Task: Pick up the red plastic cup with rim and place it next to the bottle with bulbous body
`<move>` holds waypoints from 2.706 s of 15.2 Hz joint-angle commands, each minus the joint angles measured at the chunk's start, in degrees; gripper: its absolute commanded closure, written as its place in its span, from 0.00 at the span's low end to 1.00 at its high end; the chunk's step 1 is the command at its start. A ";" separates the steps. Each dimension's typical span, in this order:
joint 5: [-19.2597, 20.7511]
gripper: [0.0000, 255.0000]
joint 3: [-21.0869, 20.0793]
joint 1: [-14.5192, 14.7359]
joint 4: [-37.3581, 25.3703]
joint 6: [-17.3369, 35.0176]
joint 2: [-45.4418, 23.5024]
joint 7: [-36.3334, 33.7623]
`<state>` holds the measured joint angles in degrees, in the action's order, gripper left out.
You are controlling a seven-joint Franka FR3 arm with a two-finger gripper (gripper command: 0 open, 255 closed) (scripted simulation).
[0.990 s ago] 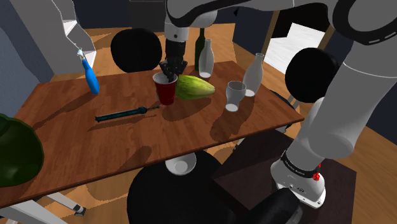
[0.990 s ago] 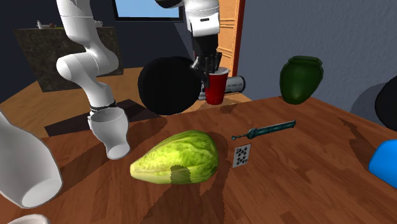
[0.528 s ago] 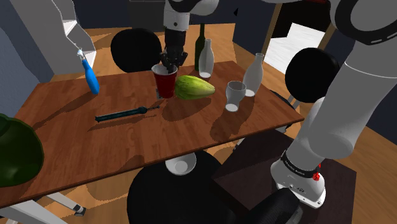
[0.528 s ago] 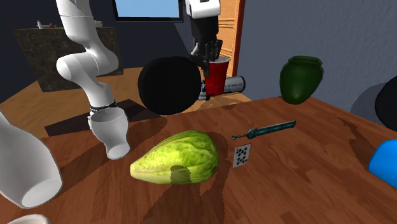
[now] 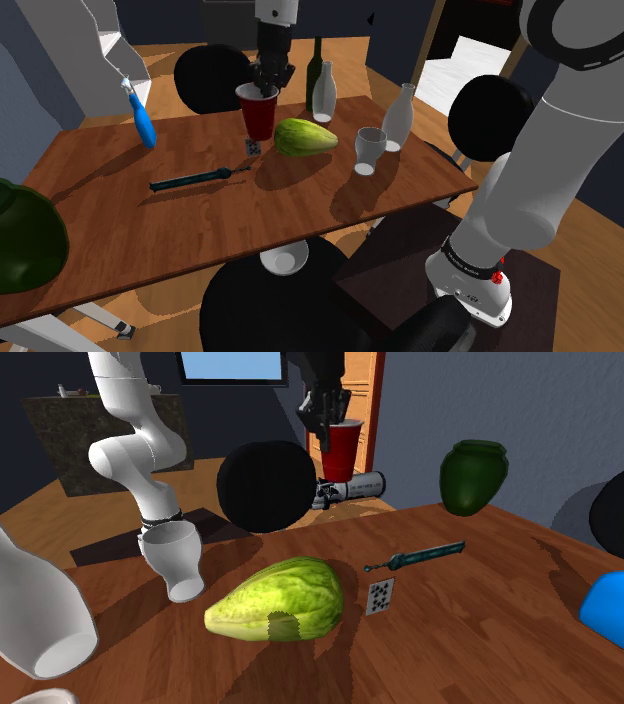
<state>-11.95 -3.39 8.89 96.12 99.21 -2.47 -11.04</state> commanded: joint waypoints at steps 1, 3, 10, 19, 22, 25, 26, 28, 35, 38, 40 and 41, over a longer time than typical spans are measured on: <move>0.07 1.00 0.03 -0.03 -1.88 -1.46 -0.41 -0.25; 0.12 1.00 0.05 -0.06 -3.66 -3.02 -0.61 -0.54; 0.26 1.00 0.09 -0.13 -10.59 -8.66 -1.80 -1.59; 0.32 1.00 0.10 -0.20 -21.53 -16.55 -4.71 -3.12; 0.16 1.00 0.55 -0.85 -21.05 -17.59 -3.39 -2.24; -0.11 1.00 2.05 -2.65 -14.39 -17.01 2.00 1.20; -0.13 1.00 2.60 -3.21 -12.46 -16.95 3.63 2.35; -0.06 1.00 3.77 -4.30 -8.97 -16.99 6.68 4.65; 1.27 1.00 8.46 -7.84 0.16 -18.32 15.48 12.82; 2.30 1.00 10.70 -9.33 2.82 -19.26 18.42 16.41; 3.12 1.00 12.28 -10.30 4.23 -19.96 20.11 18.85; 3.57 1.00 13.09 -10.79 4.83 -20.32 20.88 20.08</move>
<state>-8.84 8.86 -1.38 100.14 79.24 17.46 7.67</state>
